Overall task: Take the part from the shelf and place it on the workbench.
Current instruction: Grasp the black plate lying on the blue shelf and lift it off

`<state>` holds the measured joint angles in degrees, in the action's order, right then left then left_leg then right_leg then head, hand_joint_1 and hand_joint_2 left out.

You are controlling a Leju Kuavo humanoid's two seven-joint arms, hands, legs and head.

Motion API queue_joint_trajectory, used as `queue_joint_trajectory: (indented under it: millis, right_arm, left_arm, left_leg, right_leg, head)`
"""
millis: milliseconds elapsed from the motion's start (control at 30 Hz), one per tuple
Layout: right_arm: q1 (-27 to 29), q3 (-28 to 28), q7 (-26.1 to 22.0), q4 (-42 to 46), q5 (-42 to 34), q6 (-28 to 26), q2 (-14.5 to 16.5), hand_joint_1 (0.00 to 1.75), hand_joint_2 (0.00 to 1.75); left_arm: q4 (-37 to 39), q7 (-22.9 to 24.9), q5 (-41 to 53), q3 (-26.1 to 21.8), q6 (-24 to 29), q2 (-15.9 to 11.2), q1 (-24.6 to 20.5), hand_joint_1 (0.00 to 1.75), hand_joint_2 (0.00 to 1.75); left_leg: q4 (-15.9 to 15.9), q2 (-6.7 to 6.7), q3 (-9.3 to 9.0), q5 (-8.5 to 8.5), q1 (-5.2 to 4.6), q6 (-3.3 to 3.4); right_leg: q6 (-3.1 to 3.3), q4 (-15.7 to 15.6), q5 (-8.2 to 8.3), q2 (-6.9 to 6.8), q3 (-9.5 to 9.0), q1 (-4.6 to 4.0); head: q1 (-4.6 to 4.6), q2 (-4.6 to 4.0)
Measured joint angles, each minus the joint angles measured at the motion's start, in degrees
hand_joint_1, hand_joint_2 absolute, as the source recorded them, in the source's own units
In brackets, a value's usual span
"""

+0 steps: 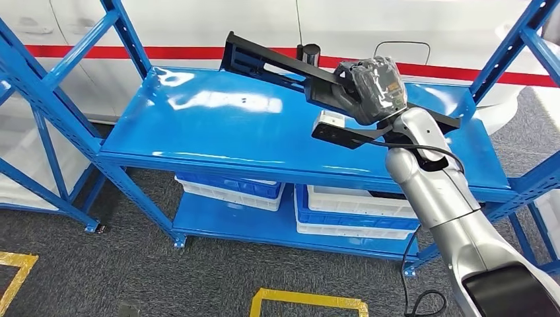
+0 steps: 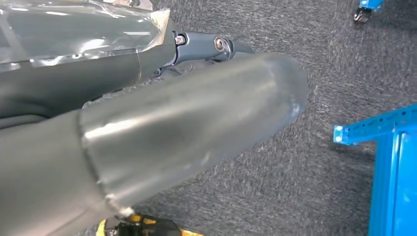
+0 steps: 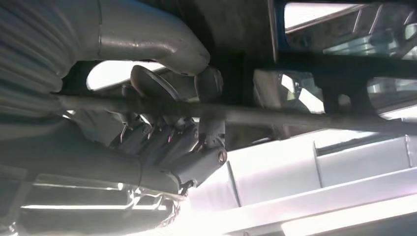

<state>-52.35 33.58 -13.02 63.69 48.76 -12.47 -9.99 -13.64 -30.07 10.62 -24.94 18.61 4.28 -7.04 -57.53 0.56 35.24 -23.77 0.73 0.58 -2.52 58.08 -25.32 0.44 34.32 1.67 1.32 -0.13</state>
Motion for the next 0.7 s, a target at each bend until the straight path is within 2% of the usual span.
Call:
queue_joint_trajectory:
  millis: [67,100,133,200,233,267,300,333,400,467,533,600,633,700]
  right_arm:
    - [-0.2,-0.1,-0.1,-0.5,0.0,0.0,0.4,1.71,1.75]
    - [-0.3,-0.1,-0.1,-0.8,0.0,0.0,0.6,1.71,1.75]
    - [-0.4,-0.1,-0.2,-1.0,0.0,0.0,0.8,1.71,1.75]
    - [-0.5,-0.1,-0.2,-1.5,0.1,0.0,1.2,1.71,1.75]
    - [-0.5,-0.1,-0.3,-1.8,0.1,0.0,1.3,1.71,1.75]
    - [-0.5,0.0,-0.3,-2.1,0.2,0.0,1.4,1.71,1.75]
    - [-0.5,0.0,-0.4,-2.3,0.2,0.0,1.5,1.71,1.75]
    - [-0.5,0.0,-0.4,-2.5,0.3,-0.1,1.5,1.71,1.75]
    - [-0.7,0.0,-0.5,-2.8,0.3,-0.2,1.6,1.71,1.75]
    - [-0.8,-0.1,-0.5,-3.0,0.3,-0.3,1.6,1.71,1.75]
    - [-0.9,-0.1,-0.6,-3.3,0.3,-0.4,1.6,1.71,1.75]
    - [-0.9,-0.3,-0.6,-3.5,0.3,-0.4,1.6,1.71,1.75]
    - [-1.0,-0.3,-0.6,-3.5,0.3,-0.4,1.5,1.71,1.75]
    - [-0.9,-0.3,-0.6,-3.8,0.3,-0.4,1.5,1.71,1.75]
  left_arm:
    - [0.1,0.0,0.0,0.0,0.0,0.0,0.2,0.00,0.00]
    - [0.2,0.0,0.0,0.0,0.1,0.1,0.2,0.00,0.00]
    - [0.2,0.0,0.0,0.0,0.2,0.1,0.2,0.00,0.00]
    - [0.2,0.0,0.0,0.0,0.4,0.1,0.2,0.00,0.00]
    - [0.3,0.0,-0.1,0.0,0.5,0.1,0.2,0.00,0.00]
    - [0.3,0.0,-0.1,0.0,0.5,0.1,0.3,0.00,0.00]
    - [0.3,-0.1,-0.1,-0.1,0.6,0.1,0.3,0.00,0.00]
    - [0.3,-0.2,-0.1,-0.1,0.6,0.1,0.3,0.00,0.00]
    - [0.3,-0.3,0.0,-0.1,0.7,0.1,0.2,0.00,0.00]
    - [0.3,-0.4,0.2,0.0,0.7,0.0,0.1,0.00,0.00]
    - [0.3,-0.5,0.3,-0.1,0.7,0.0,0.1,0.00,0.00]
    - [0.3,-0.5,0.4,-0.1,0.7,0.1,0.1,0.00,0.00]
    - [0.3,-0.5,0.4,-0.1,0.7,0.1,0.1,0.00,0.00]
    - [0.3,-0.4,0.6,-0.1,0.7,0.2,0.1,0.00,0.00]
  left_leg:
    - [-0.5,-0.09,0.30,-0.51,0.25,-0.42]
    - [-1.9,-0.19,0.89,-1.61,0.35,-0.65]
    - [-4.5,-0.28,1.99,-3.31,0.43,-0.90]
    - [-12.2,-0.38,5.36,-7.27,0.42,-1.17]
    - [-15.5,-0.38,6.80,-8.44,0.42,-1.14]
    - [-16.9,-0.38,7.42,-8.62,0.40,-0.98]
    - [-15.8,-0.38,6.74,-7.62,0.35,-0.63]
    - [-12.8,-0.37,5.05,-5.98,0.25,-0.17]
    - [-4.8,-0.46,0.62,-3.06,-0.25,1.08]
    - [-1.2,-0.64,-1.33,-2.25,-0.85,1.81]
    - [-0.8,-0.72,-1.35,-1.81,-1.12,2.08]
    - [0.2,-0.88,-1.41,-0.89,-0.87,2.59]
    - [0.6,-0.97,-1.36,-0.42,-0.71,2.85]
    - [0.9,-1.04,-0.86,0.17,-0.62,3.19]
  right_leg:
    - [0.73,0.2,0.18,0.02,0.18,0.04]
    - [1.12,0.2,0.31,0.02,0.21,0.12]
    - [1.42,0.2,0.39,0.02,0.22,0.14]
    - [1.81,0.2,0.46,-0.02,0.34,-0.19]
    - [1.93,0.2,0.52,-0.04,0.42,-0.39]
    - [2.04,0.2,0.58,-0.04,0.50,-0.62]
    - [2.15,0.2,0.65,-0.04,0.55,-0.84]
    - [2.25,0.2,0.72,-0.03,0.56,-1.05]
    - [2.28,0.2,0.83,-0.02,0.59,-1.36]
    - [2.09,0.1,0.96,-0.12,0.67,-1.38]
    - [1.63,0.0,1.23,-0.28,0.71,-1.43]
    - [1.39,1.0,0.31,-0.35,1.41,-1.60]
    - [1.50,3.0,-1.09,-0.36,2.31,-1.68]
    - [1.77,10.5,-5.10,-0.37,5.13,-1.52]
  head:
    - [0.09,0.00]
    - [0.15,0.00]
    - [0.20,0.00]
    - [0.25,0.00]
    - [0.24,0.00]
    - [0.24,0.00]
    - [0.23,0.00]
    - [0.23,0.00]
    - [0.17,0.00]
    - [0.22,0.00]
    - [0.32,0.00]
    - [0.25,0.00]
    - [0.18,0.00]
    - [0.05,0.00]
